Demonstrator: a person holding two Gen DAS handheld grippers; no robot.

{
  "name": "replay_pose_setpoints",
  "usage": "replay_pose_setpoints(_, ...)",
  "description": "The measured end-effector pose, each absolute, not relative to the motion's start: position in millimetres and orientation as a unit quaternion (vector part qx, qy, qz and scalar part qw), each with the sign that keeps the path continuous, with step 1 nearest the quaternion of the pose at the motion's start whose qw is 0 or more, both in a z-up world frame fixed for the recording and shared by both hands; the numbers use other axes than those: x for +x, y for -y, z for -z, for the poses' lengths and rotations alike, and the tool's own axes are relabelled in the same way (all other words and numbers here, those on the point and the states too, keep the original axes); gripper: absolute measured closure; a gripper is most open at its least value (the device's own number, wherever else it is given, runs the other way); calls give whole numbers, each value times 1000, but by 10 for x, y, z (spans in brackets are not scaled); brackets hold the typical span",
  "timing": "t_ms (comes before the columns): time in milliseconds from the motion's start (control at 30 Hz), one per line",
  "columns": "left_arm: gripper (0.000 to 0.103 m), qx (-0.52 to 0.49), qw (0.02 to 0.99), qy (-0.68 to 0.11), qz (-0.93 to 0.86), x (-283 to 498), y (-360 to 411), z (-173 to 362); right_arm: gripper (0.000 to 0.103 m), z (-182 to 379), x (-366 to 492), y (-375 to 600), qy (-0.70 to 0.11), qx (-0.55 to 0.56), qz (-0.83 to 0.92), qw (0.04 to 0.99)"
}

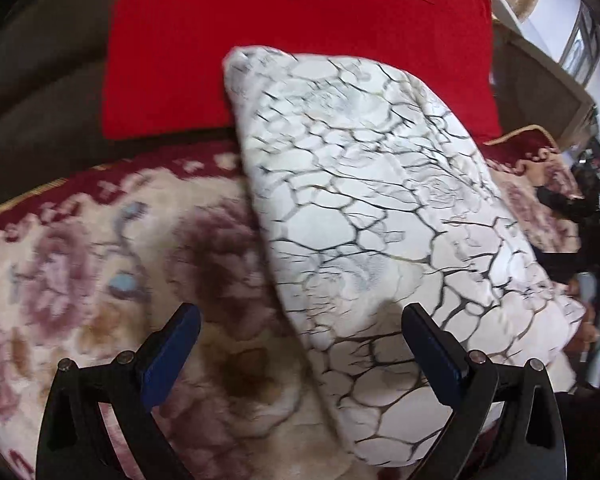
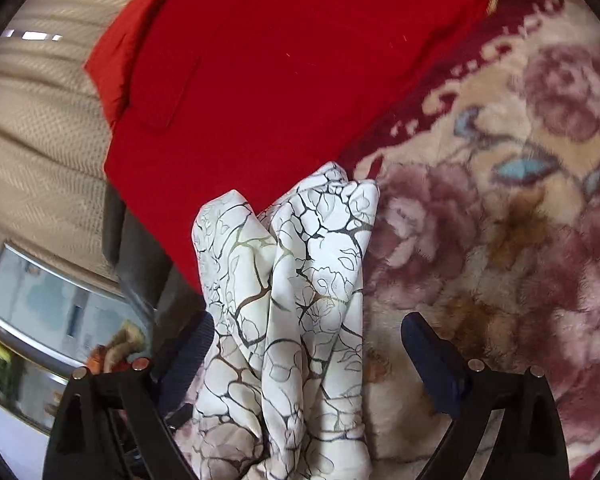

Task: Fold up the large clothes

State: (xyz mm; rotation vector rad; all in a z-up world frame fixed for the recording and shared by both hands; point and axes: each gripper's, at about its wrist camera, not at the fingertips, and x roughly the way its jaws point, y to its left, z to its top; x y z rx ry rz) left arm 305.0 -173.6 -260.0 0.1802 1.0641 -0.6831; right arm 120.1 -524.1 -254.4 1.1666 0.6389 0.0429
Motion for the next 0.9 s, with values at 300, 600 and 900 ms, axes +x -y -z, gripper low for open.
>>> replay_pose_setpoints(300,3,13,739,-554,384,3235,1921,2795,6,2740,1519,5082,-312,570,-85,755)
replay_pose_setpoints(600,1,-54,698,-590,402,3420,2020,2939,6,2717,1873,4828,-324,545,-133,762)
replay_pose_setpoints(900,6,-50,724,-556,404,3317,2083,2855,39,2630,2015,4547,-354,471,-95,802)
